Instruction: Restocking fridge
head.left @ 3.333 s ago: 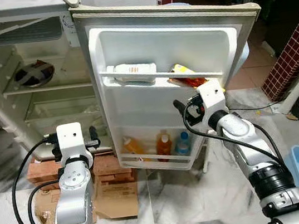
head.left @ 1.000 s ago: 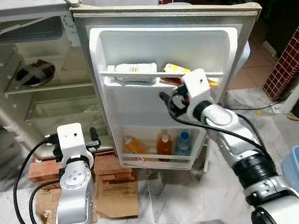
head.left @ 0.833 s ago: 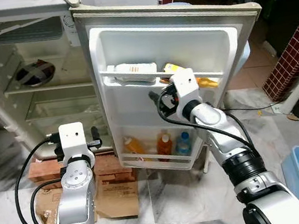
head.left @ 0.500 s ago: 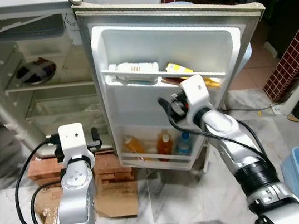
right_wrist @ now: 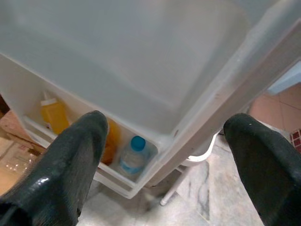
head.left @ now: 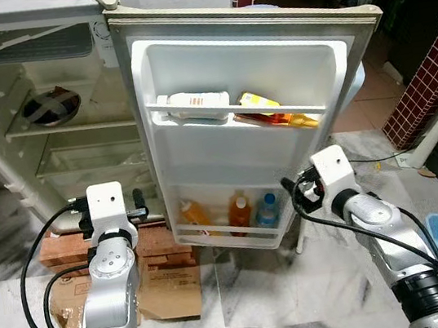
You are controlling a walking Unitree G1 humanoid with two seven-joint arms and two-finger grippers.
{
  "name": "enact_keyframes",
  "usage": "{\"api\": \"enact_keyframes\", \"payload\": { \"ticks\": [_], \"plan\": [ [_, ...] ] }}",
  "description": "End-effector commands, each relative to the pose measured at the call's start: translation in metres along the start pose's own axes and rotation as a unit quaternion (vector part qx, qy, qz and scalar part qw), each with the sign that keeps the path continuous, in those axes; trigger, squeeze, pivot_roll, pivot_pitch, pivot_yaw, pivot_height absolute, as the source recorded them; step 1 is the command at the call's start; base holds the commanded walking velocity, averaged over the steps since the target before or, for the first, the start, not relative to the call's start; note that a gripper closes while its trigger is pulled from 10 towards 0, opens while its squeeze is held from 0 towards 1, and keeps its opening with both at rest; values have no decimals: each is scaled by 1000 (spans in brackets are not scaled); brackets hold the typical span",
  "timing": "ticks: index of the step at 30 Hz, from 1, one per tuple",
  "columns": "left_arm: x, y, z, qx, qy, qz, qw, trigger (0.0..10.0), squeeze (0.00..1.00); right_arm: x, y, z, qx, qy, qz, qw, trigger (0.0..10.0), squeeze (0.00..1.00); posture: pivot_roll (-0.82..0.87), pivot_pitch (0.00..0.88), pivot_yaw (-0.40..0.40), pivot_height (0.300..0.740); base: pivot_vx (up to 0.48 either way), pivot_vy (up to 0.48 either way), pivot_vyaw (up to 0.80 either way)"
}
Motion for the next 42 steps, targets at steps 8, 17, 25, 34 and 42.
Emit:
{"api": "enact_keyframes", "payload": {
  "ticks": [8, 17, 25, 34, 42],
  "plan": [
    [-1, 3, 1, 3, 5, -8, 1000, 10000, 0, 29, -3, -9, -39, -55, -3, 998, 10000, 0, 53, 0, -52, 740, 0, -448, 0],
    [-3, 2, 2, 4, 8, -8, 1000, 10000, 0, 34, -5, -11, -46, -65, -6, 997, 10000, 0, 55, 0, -52, 740, 0, -465, 0],
    [-2, 5, -1, 13, 6, -6, 1000, 10000, 0, 41, -5, -14, -42, -86, -6, 995, 10000, 0, 60, 0, -54, 740, 0, -373, 88],
    [3, 8, -1, 33, -5, 11, 999, 10000, 0, 48, 1, -17, -31, -107, -14, 994, 10000, 0, 62, 0, -52, 740, 0, 0, 800],
    [0, 11, -3, 31, -8, 27, 999, 10000, 0, 48, 3, -17, -36, -111, -22, 993, 10000, 0, 57, 0, -54, 740, 0, 0, 800]
  ]
}}
Point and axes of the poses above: a point about 5 cm out from each wrist's last joint towards the gripper, its own z axis pointing back from the gripper into the wrist, its own x axis along the axis of the wrist's last joint, y = z × x, the point moved 1 cm from there along -z, pointing out of the wrist towards the gripper, and after that the axes turned 5 degrees about z, right-handed, at the moved point
